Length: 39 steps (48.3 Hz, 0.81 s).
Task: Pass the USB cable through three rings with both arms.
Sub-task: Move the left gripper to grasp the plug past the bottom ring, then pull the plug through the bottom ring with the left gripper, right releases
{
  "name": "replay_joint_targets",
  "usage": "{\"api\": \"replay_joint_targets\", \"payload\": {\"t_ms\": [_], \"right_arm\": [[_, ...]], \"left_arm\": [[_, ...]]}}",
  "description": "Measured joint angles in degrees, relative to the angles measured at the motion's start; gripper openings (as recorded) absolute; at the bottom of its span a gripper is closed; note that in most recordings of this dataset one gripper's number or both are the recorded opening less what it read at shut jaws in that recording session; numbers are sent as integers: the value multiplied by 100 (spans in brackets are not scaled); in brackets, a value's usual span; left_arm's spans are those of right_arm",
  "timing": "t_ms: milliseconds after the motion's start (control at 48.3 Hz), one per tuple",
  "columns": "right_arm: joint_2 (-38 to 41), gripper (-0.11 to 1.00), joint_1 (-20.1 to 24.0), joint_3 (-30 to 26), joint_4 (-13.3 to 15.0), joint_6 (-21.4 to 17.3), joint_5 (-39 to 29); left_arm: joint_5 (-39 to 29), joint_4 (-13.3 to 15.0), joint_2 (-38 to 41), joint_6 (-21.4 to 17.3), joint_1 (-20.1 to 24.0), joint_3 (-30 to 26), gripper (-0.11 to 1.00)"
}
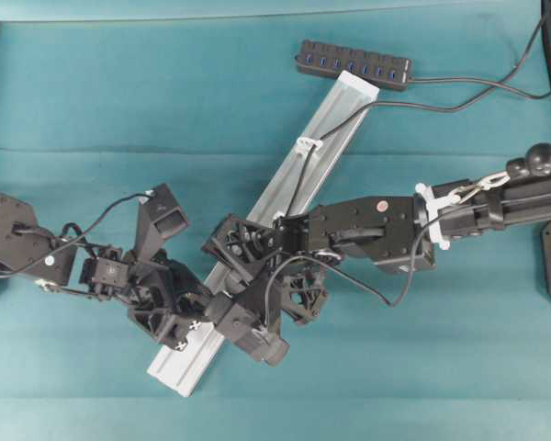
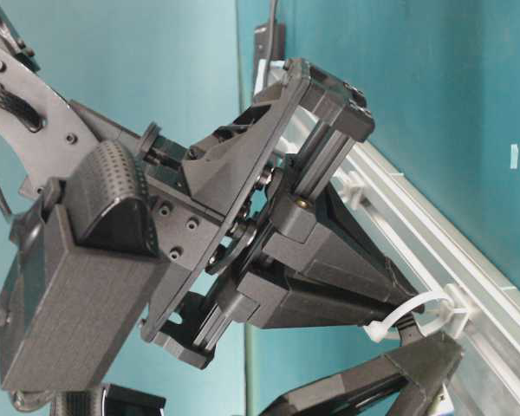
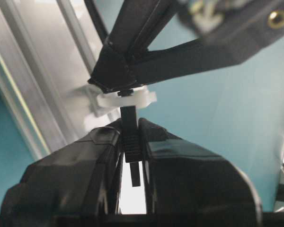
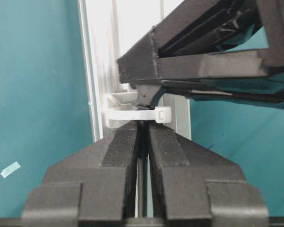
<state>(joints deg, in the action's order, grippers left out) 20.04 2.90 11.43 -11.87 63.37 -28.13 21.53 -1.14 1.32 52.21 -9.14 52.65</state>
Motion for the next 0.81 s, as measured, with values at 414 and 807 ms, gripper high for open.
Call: {"api": "replay_joint_targets", "payload": {"t_ms": [414,807], "right_arm": [[-202,85,-114,176,-70,-1327,105],[-773,85,-422,844,-62,-2083,967]], "left_arm": [[0,0,-97,334,-220,193,10],[-35,0,-246,519,-404,220,10]]}}
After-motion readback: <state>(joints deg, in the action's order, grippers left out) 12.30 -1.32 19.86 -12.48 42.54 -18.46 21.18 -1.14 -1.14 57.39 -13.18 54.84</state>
